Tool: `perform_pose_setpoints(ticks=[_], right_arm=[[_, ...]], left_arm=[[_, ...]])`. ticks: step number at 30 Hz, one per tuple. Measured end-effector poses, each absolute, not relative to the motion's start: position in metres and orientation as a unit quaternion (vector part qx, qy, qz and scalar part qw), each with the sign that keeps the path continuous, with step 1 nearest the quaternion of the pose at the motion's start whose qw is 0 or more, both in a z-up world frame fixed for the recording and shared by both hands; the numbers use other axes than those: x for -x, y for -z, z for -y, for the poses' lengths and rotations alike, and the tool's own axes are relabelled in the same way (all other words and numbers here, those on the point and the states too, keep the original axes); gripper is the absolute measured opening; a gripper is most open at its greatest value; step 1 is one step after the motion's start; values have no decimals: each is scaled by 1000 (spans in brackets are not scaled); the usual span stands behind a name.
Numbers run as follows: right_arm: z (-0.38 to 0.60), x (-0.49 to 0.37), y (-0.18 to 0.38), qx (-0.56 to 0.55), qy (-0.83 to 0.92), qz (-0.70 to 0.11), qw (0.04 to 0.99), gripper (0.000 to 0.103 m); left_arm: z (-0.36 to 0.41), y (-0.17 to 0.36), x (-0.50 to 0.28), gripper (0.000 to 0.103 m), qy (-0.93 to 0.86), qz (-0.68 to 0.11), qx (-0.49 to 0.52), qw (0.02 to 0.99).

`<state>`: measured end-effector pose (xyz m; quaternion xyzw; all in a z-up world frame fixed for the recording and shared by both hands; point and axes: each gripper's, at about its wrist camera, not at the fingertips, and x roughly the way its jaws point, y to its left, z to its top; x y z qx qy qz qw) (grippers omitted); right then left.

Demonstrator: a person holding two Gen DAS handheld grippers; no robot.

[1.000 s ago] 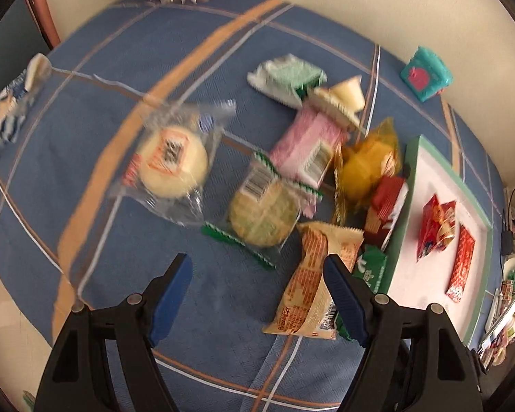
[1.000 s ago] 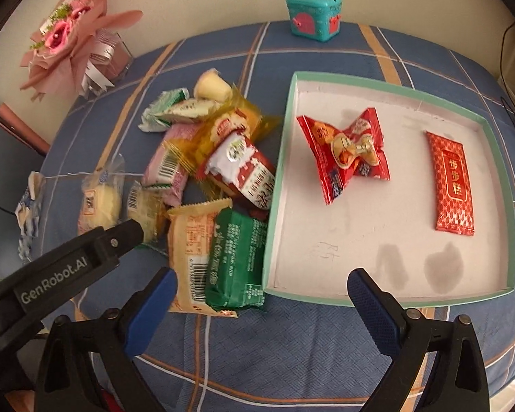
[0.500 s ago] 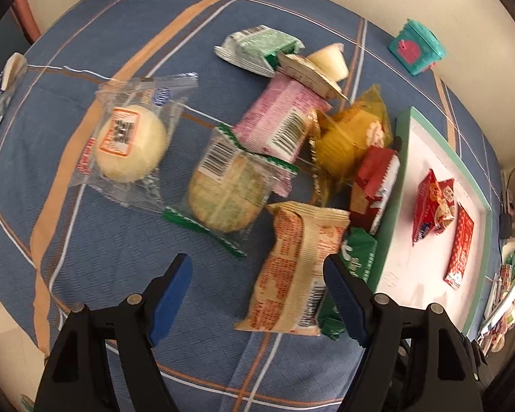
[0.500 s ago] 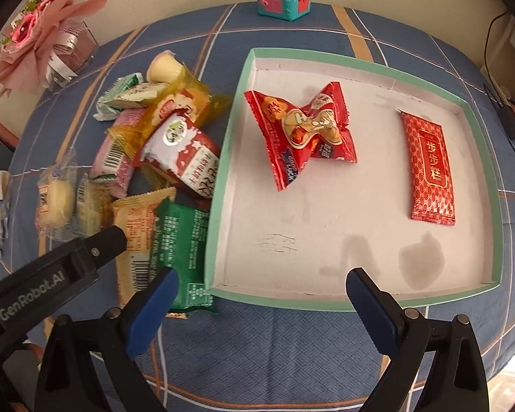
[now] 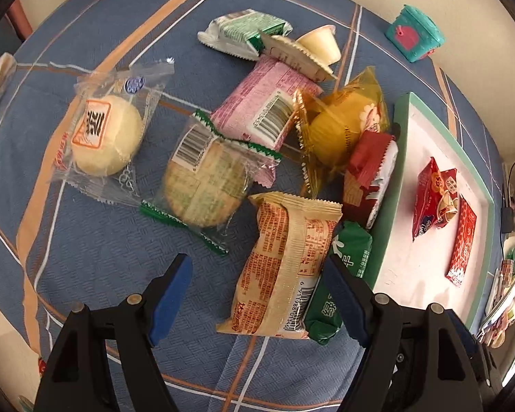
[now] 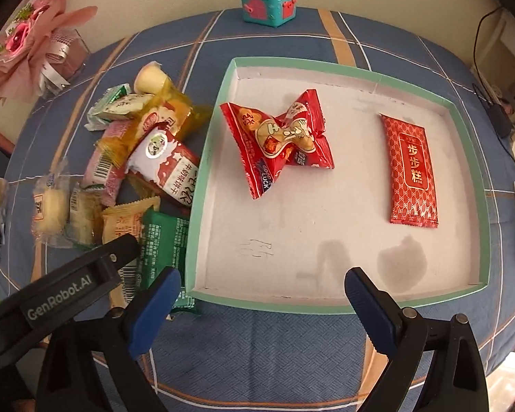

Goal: Organize snacks
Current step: 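Move both open tools back over the snack pile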

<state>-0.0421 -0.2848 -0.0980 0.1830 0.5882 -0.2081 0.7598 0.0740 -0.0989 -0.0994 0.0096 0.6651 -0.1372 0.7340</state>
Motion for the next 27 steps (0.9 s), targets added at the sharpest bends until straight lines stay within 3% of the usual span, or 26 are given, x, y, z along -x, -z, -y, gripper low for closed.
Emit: perform_pose_setpoints(ticks=[4,6,9,19,27], right_arm=[[278,40,98,-178,210,-590,759,98],[271,39,100,-173,213,-591,759,98],[268,37,102,-171,210,-594,757,98],[250,24,95,-192,170,-573,778,97],[231,23,93,-215,115,-570,785,73]], left_arm=[[94,109,-73,79,131,-671,-6,730],[93,118,-70,69,136,-678,7,722],[87,123,-68,62,139,-681,18,719],[58,124,-74,60,99,-676,56,728],[39,129,-73,60,82,-679,87,725]])
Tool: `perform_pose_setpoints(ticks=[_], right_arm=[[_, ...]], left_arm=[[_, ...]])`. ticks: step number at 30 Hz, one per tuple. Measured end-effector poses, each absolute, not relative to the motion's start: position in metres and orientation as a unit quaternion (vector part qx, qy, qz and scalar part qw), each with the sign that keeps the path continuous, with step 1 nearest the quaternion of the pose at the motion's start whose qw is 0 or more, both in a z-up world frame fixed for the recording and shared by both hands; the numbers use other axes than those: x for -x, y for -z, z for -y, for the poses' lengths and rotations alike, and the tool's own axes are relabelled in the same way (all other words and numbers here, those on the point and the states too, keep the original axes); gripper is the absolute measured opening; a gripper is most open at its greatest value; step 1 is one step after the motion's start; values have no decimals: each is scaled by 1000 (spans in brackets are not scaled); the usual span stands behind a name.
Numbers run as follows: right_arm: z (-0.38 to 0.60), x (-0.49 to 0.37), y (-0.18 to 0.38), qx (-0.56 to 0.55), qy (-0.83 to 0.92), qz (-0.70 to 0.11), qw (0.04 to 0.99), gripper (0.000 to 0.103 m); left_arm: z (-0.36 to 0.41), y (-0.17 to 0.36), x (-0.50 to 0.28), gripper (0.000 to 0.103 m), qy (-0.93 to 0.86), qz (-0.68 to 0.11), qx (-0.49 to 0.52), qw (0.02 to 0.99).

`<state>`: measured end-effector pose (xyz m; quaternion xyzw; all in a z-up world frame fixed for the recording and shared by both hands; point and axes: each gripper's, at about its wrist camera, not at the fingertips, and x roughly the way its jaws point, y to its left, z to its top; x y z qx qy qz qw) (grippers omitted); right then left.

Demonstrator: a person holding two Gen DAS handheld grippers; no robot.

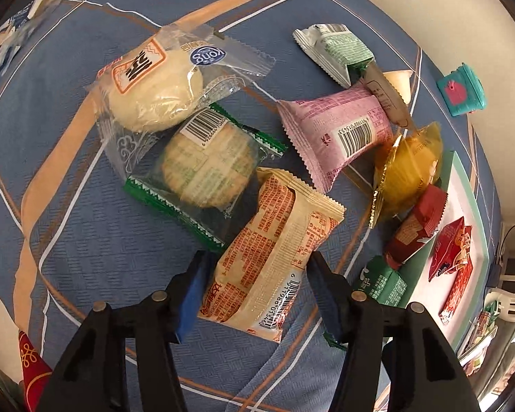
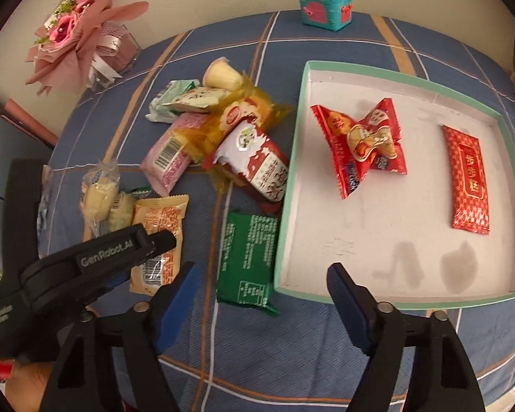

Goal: Organize snacks
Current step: 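Move both open tools back over the snack pile, then close the left tool on the tan bread packet while the right tool grasps the green packet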

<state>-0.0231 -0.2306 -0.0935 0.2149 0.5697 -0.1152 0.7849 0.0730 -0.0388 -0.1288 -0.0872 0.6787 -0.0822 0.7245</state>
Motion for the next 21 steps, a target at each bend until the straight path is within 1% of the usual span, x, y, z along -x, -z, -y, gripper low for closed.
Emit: perform_pose_setpoints(ticks=[4,6,9,16,18,21], right_arm=[[228,27,97,-217,108,-578,779,72],[226,31,99,-224,102,-583,774,68],[220,35,100,-219,101,-587,773,66],[206,29,105,-199,94,-598,771,64],[203,28,106,-215,83,-599,767,59],[197,25,106,-201,86,-601,769,58]], left_arm=[[36,129,-72,60,84,-680,87,723],[36,127,-77,60,85,-681,86,722],[37,132,-78,60,86,-682,84,721],[37,128,-74,60,86,-683,81,721],[37,128,-74,60,86,-684,82,720],[37,128,-73,60,86,-683,80,720]])
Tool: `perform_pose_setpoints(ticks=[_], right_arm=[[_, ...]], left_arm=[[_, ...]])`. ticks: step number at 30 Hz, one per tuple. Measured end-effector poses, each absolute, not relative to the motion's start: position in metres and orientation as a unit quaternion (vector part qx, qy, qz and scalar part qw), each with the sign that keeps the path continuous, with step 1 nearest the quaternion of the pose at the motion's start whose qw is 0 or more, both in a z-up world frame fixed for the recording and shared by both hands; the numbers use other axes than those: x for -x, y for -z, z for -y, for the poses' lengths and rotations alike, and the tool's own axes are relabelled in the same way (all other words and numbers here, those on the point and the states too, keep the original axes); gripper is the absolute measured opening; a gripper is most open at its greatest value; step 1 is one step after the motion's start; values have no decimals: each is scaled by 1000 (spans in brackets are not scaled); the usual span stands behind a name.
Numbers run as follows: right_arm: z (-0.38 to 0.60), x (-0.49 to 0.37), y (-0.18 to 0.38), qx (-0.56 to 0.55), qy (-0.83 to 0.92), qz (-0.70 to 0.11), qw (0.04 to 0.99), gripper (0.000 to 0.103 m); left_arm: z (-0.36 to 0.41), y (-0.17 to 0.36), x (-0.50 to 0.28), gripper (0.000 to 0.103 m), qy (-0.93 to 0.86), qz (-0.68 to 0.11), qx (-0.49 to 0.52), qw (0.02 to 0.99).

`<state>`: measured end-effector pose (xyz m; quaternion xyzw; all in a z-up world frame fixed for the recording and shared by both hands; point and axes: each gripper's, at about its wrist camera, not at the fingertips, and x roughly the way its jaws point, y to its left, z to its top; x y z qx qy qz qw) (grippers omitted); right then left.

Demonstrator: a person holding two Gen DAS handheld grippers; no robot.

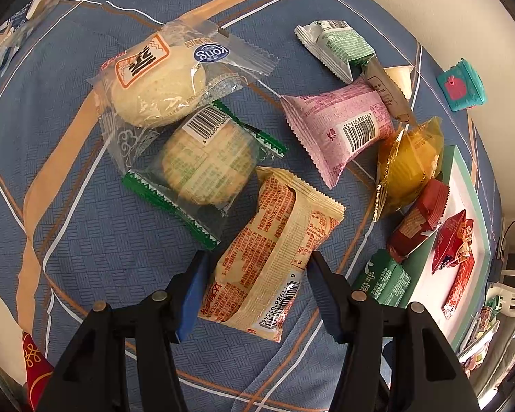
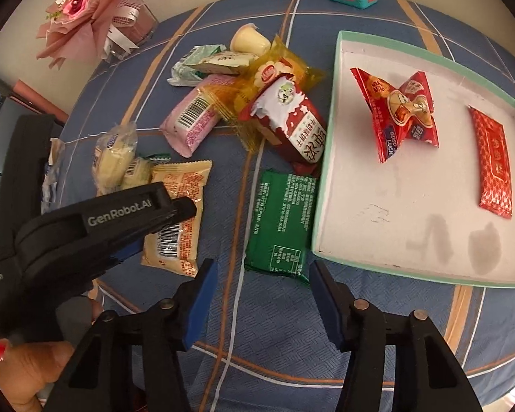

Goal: Organize snacks
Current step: 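Close the left tool on the tan bread packet while the right tool grasps the green packet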

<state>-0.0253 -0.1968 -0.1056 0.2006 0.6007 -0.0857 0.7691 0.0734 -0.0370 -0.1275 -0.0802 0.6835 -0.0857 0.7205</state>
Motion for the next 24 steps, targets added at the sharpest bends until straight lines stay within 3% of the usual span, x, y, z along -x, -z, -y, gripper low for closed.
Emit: perform_pose_setpoints(ticks=[24], right_arm=[[173,-39,134,-186,126,-593,774,56]], left_arm=[[27,127,-77,60,65,-679,84,726]])
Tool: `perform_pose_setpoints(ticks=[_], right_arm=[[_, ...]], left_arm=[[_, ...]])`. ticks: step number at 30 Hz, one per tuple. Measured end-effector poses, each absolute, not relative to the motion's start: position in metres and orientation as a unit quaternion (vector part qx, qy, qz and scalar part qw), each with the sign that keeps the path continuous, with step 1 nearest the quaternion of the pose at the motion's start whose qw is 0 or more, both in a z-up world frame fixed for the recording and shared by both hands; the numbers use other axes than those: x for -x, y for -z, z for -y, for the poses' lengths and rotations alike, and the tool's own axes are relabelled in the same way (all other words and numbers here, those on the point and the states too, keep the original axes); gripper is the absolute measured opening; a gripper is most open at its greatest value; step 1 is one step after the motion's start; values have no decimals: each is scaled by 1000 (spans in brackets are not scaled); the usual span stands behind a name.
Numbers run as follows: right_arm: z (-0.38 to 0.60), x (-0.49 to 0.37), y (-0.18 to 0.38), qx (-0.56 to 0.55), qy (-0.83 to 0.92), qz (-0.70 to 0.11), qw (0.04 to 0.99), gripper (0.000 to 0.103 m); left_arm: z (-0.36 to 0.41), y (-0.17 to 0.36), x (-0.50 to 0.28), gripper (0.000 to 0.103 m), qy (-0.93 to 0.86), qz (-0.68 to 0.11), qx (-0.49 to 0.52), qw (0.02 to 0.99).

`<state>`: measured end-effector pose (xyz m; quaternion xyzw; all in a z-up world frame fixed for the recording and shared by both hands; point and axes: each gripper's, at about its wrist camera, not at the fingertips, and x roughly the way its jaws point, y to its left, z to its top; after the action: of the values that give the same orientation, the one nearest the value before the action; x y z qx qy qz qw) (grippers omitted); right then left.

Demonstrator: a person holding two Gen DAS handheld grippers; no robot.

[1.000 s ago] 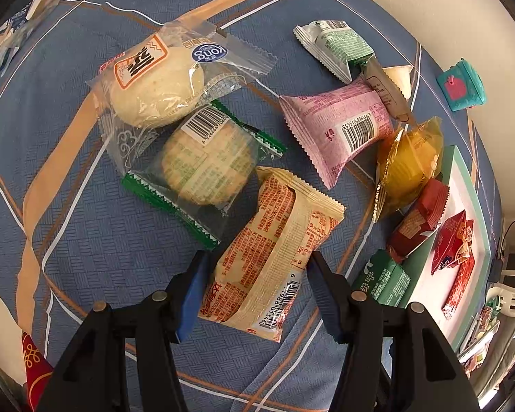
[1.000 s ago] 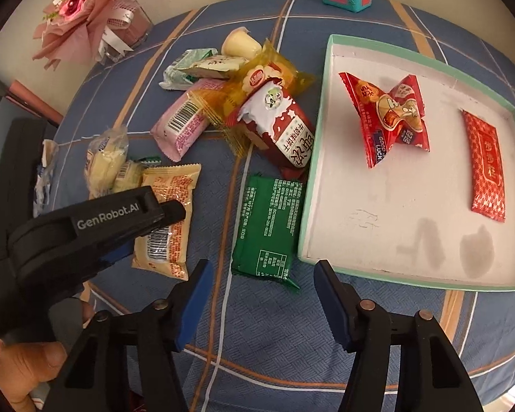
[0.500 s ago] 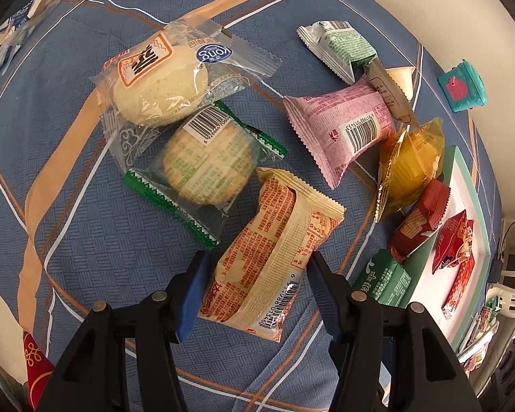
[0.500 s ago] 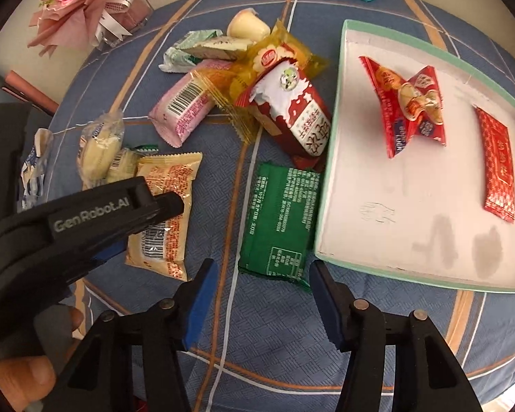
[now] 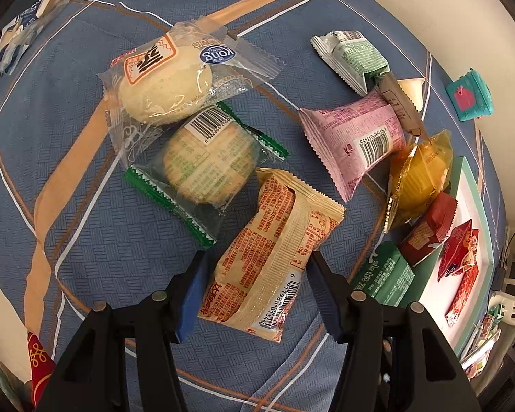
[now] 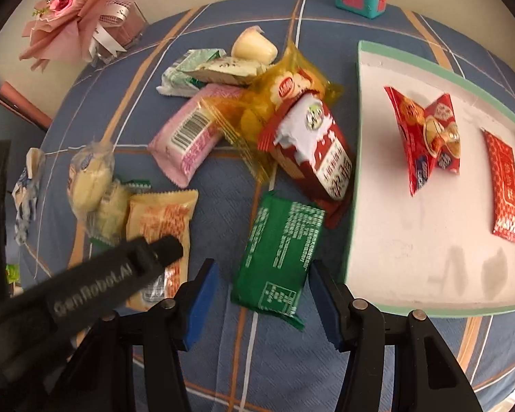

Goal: Organize snacks
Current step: 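Close the left tool on the tan bread packet while the right tool grasps the green packet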

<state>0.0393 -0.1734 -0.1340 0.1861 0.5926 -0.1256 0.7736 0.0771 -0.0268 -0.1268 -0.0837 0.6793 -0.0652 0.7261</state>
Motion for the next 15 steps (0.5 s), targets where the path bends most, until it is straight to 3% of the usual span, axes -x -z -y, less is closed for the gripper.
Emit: perform_pose_setpoints(ticks=[8,15], right_arm=[[179,-55,154,-195,131,-602,763,45],[183,-52,157,-202,125,-601,763,43]], left_arm=[[37,132,-80,60,65,-682,82,724],[53,134,-83,47,76,-680,76,726]])
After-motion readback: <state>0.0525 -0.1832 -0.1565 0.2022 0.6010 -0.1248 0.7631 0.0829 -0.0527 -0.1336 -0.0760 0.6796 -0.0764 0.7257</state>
